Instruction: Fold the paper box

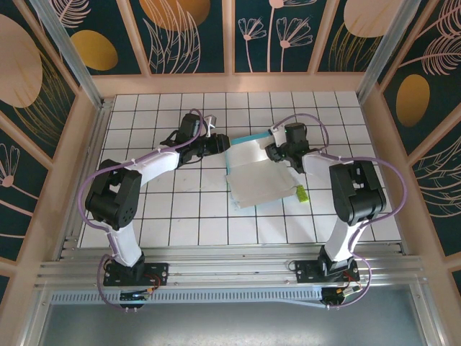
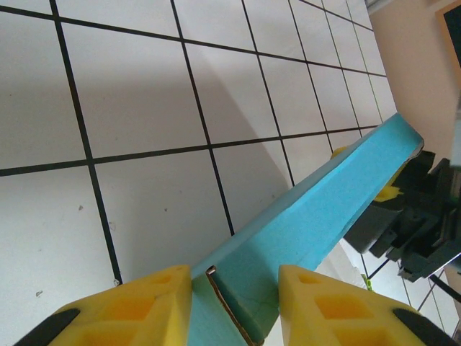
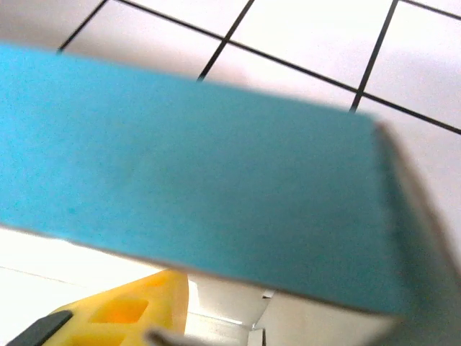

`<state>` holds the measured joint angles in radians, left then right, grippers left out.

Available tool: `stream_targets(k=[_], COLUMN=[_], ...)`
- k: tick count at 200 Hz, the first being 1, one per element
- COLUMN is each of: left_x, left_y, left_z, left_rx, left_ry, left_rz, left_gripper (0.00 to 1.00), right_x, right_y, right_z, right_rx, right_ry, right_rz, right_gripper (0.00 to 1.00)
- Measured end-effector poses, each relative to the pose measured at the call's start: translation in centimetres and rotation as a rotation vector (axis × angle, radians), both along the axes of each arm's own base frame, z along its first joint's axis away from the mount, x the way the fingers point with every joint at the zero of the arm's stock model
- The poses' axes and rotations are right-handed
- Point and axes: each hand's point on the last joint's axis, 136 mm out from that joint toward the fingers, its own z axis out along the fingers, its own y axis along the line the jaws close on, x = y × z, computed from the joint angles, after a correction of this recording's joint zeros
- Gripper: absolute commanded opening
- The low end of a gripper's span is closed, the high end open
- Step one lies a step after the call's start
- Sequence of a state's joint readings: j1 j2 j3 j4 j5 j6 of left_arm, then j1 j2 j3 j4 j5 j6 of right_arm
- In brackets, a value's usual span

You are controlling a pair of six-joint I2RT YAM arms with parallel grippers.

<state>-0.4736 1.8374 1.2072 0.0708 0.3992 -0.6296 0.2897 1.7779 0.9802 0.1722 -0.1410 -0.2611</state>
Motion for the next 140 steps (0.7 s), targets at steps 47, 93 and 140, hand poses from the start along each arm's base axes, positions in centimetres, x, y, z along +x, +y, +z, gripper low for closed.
stream_targets(k=[47, 93, 140], left_x=[-0.1, -0.1, -0.2], left_y=[-0.1, -0.2, -0.3], left_z=[0.0, 0.1, 0.1], left_rx=[-0.004, -0.006, -0.006], left_ry=[0.002, 0.002, 0.002], left_rz=[-0.006, -0.010, -0.013], left_gripper=[0.35, 0.35, 0.35], right_x=[-0.2, -4.4, -4.3], right_y=[-0.5, 0.7, -3.3], right_z=[0.5, 4.8, 8.3], right_rx=[0.081, 0.232, 0.268], right_ry=[0.020, -0.029, -0.121], right_rz=[0.041, 0.204, 0.170], right_gripper=[0.63, 0.96, 0.81])
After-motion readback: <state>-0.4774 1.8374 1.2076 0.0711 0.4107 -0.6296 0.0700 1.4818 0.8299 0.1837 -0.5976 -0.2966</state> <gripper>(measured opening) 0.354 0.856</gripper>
